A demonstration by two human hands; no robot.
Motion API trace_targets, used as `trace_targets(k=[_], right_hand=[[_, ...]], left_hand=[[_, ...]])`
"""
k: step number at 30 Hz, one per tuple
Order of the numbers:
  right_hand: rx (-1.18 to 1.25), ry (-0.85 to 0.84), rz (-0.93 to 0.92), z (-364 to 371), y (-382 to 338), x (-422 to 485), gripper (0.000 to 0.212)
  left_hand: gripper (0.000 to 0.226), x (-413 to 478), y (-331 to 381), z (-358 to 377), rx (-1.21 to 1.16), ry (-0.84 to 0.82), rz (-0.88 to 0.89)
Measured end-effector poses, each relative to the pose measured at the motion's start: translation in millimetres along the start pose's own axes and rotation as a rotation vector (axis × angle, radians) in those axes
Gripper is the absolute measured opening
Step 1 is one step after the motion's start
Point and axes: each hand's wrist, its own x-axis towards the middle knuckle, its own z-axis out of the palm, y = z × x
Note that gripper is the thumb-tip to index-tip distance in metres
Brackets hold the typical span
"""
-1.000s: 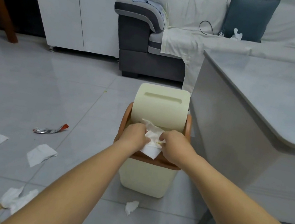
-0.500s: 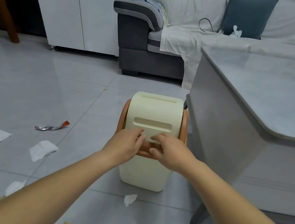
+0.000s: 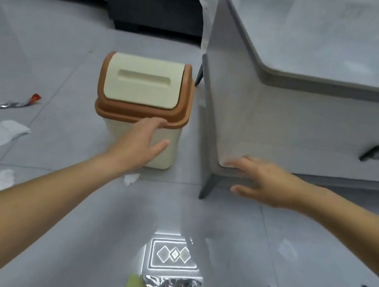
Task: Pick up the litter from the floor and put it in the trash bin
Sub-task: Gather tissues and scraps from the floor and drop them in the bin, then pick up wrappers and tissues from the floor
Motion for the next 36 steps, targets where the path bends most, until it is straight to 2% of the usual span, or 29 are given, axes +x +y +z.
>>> trace_targets(k=[4,11,15,18,21,26,30,33,36], right_hand=[[0.014,-0.119,0.086,47,41,-54,0.056],[0.047,-0.287,0.44,172,120,-135,0.052],[0.1,-0.129,0.605,207,153,-153,0.061],[0.194,0.015,0.699,211,172,-148,0.069],[0.254,0.028,0.648,213,181,-136,0.072],[0.123,-0.098,0.514,223,177,-117,0.047],[0.1,-0.069,0.516,226,176,-117,0.031],[0.108,-0.049,0.525,225,174,-121,0.024],[0.236,-0.01,0.539,225,165,-128,0.02]], left_hand=[[0.051,-20,25,33,0.034,-0.122,-0.005],[0.055,-76,62,113,0.151,-0.561,0.047],[0.048,-129,93,189,0.086,-0.785,0.098],[0.051,-167,115,239,0.074,-0.879,0.118],[0.044,-190,123,265,0.109,-0.876,0.133],[0.028,-195,107,280,0.192,-0.82,0.188],[0.016,-192,93,291,0.184,-0.795,0.182],[0.008,-186,89,297,0.088,-0.76,0.06],[0.007,-172,91,295,-0.009,-0.673,-0.074]])
